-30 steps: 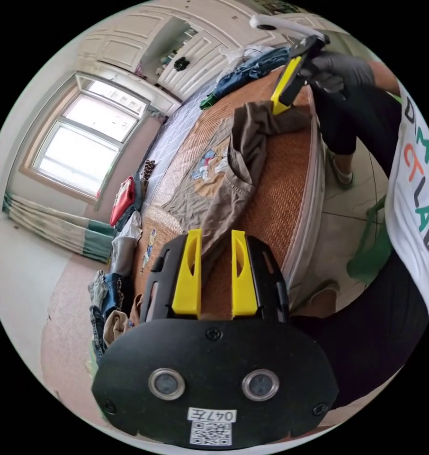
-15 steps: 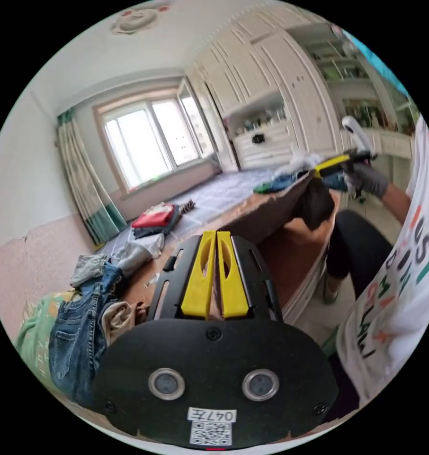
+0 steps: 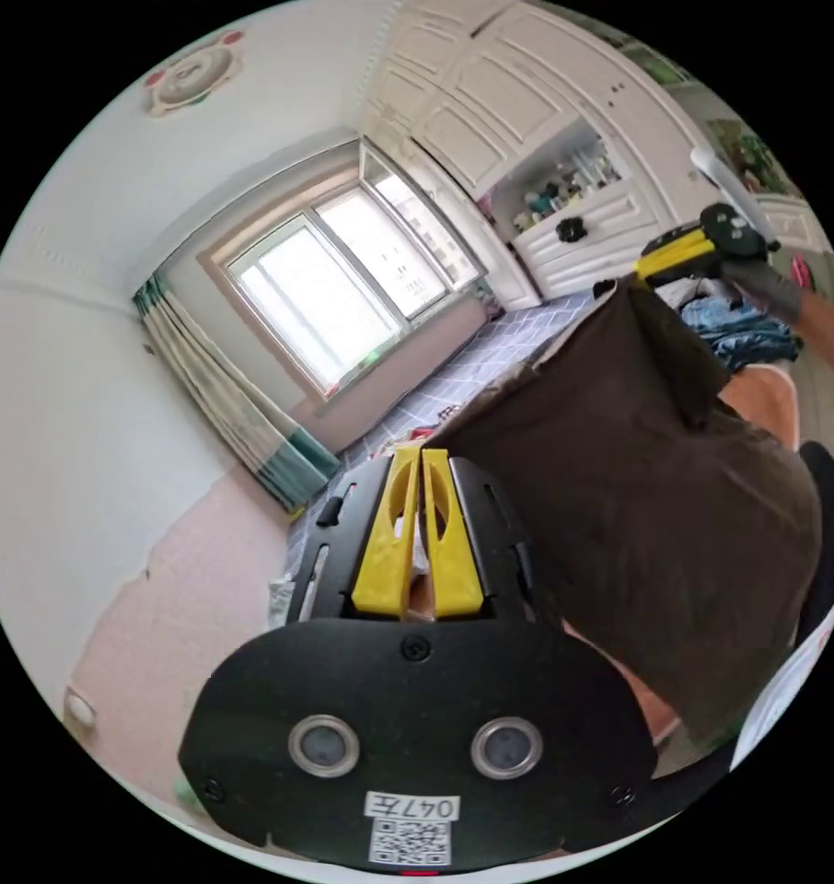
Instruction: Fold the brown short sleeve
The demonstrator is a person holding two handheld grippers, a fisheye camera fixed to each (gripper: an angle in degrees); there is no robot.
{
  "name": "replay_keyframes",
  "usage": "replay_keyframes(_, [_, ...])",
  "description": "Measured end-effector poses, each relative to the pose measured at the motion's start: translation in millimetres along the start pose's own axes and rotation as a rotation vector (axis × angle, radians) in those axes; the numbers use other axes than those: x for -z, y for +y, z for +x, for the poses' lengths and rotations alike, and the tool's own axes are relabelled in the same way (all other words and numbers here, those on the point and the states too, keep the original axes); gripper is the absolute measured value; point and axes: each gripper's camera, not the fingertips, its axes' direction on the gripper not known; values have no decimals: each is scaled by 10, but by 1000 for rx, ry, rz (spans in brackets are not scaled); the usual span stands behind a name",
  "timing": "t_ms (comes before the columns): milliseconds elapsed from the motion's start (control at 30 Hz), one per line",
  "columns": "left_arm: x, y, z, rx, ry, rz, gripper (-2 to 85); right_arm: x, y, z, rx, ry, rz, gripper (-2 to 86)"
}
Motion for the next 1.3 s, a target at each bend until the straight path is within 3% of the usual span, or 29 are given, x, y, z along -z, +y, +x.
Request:
replay_keyframes(167, [355,-427,134,-243,-123,83,-8,250,-354,113,132,-16,149,-5])
replay_keyframes(333, [54,34,1015,-579,-59,-75,-8,-501,-46,-605,414,-254,2,-5])
replay_keyframes(433, [-382,442,1764,-705,89,-234,-7,-1160,334,-1387,545,-361,-153,-4])
replay_keyframes(600, [-982,1129,2841,-722,362,-426,-7,-1887,1001,-2428,596,-520,-356,6])
replay_keyframes(767, [-1044,1388,3277,-647,483,-468,-6,-2036,1357,-2348,381,-642,-454,56])
replay_keyframes(900, [-971,1479,3257,-533,512,-446,-6,-2088,1720,-1491,-65,-592,-380,9])
replay_keyframes(1033, [-858,1641,3281,-431,480,-444,-5,-2697,2216,-1027,-415,-535,-528,9])
replay_keyframes(1133, [-727,1712,3271,-344,471,-431,-5,-3083,2474,-1075,-565,-648,-596,14])
replay_keyframes(1300, [-625,1936,3266,-265,449,-436,-5,-3245,2681,-1235,-668,-650,-541,-4])
